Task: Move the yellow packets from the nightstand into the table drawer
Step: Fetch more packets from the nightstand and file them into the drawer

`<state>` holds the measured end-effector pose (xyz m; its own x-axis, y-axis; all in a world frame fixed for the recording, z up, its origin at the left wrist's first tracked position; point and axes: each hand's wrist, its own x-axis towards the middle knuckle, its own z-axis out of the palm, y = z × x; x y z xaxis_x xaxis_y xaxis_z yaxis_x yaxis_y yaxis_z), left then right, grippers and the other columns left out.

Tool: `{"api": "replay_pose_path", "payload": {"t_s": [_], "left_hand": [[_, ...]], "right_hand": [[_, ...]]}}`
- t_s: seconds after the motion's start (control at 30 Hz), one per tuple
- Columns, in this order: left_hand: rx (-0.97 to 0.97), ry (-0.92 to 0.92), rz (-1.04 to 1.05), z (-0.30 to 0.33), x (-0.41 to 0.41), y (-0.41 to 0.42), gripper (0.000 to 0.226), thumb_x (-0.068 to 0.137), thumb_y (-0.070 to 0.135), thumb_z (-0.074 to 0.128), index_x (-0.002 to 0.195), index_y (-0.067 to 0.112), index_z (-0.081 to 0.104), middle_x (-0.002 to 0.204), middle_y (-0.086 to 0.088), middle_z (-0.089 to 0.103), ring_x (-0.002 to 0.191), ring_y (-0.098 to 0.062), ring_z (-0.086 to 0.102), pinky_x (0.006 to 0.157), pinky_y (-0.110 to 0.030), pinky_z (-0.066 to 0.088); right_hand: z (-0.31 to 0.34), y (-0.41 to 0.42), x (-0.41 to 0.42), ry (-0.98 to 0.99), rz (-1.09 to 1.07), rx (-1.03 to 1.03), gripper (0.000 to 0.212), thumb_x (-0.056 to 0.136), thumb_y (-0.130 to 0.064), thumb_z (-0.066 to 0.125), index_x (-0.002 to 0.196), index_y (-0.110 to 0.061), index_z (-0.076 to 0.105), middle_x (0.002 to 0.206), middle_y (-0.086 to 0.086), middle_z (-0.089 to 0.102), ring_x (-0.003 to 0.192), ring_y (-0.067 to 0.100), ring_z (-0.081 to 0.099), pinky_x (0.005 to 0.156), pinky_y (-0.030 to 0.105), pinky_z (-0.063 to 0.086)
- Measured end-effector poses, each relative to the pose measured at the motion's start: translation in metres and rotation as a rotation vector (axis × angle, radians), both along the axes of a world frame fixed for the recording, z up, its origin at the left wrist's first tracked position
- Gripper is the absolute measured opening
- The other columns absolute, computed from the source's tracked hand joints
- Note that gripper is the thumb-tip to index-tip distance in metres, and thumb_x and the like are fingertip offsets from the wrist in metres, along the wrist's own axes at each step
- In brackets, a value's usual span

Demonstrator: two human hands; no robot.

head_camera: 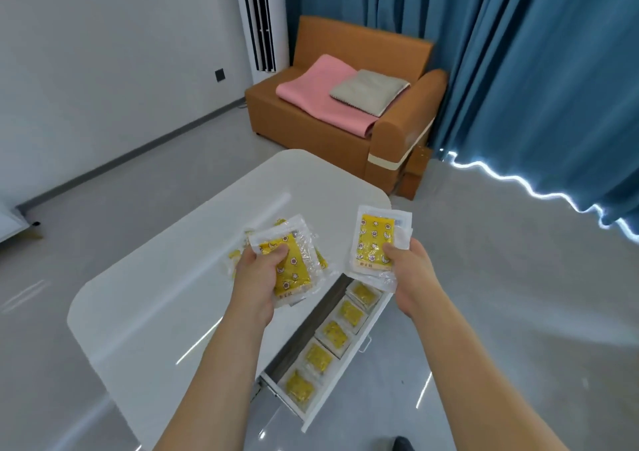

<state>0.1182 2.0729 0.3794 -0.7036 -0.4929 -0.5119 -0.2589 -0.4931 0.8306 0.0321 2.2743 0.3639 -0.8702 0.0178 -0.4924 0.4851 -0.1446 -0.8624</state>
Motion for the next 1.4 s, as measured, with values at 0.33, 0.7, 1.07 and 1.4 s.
{"api": "replay_pose_path", "payload": {"t_s": [0.33, 0.7, 1.07, 1.4], "left_hand": [[-0.221, -0.016, 0.081, -0.247, -0.034, 0.059, 0.022, 0.089, 0.013, 0.068, 0.103, 0.029, 0.062, 0.098, 0.001, 0.073, 0.081, -0.015, 0.073, 0.07, -0.04, 0.061], [-0.32, -0.034, 0.019, -0.51, -0.01, 0.065, 0.017, 0.087, 0.015, 0.072, 0.101, 0.018, 0.063, 0.088, -0.003, 0.075, 0.077, -0.022, 0.074, 0.07, -0.046, 0.061], [-0.326, -0.219, 0.005, -0.572, 0.015, 0.043, 0.016, 0.087, 0.009, 0.068, 0.1, 0.018, 0.065, 0.089, -0.009, 0.075, 0.081, -0.029, 0.072, 0.079, -0.051, 0.058], [-0.371, -0.384, -0.065, -0.603, 0.008, 0.046, 0.03, 0.091, -0.001, 0.046, 0.082, 0.019, 0.066, 0.087, -0.013, 0.074, 0.08, -0.031, 0.071, 0.084, -0.047, 0.058]], "right_hand": [[-0.248, 0.011, -0.059, -0.001, 0.033, -0.006, 0.028, 0.097, -0.013, 0.056, 0.119, -0.03, 0.055, 0.11, -0.001, 0.07, 0.102, 0.025, 0.068, 0.097, 0.052, 0.051], [-0.503, -0.007, -0.066, 0.171, 0.048, -0.089, 0.032, 0.093, -0.012, 0.056, 0.115, -0.033, 0.052, 0.109, -0.003, 0.067, 0.104, 0.022, 0.065, 0.097, 0.05, 0.05], [-0.552, -0.033, -0.041, 0.153, 0.074, -0.183, 0.047, 0.095, -0.005, 0.051, 0.134, -0.029, 0.045, 0.114, 0.0, 0.065, 0.104, 0.025, 0.065, 0.095, 0.052, 0.052], [-0.555, -0.037, -0.035, 0.154, 0.138, -0.173, 0.043, 0.096, -0.003, 0.048, 0.132, -0.026, 0.045, 0.103, 0.001, 0.064, 0.097, 0.025, 0.065, 0.092, 0.048, 0.054]]}}
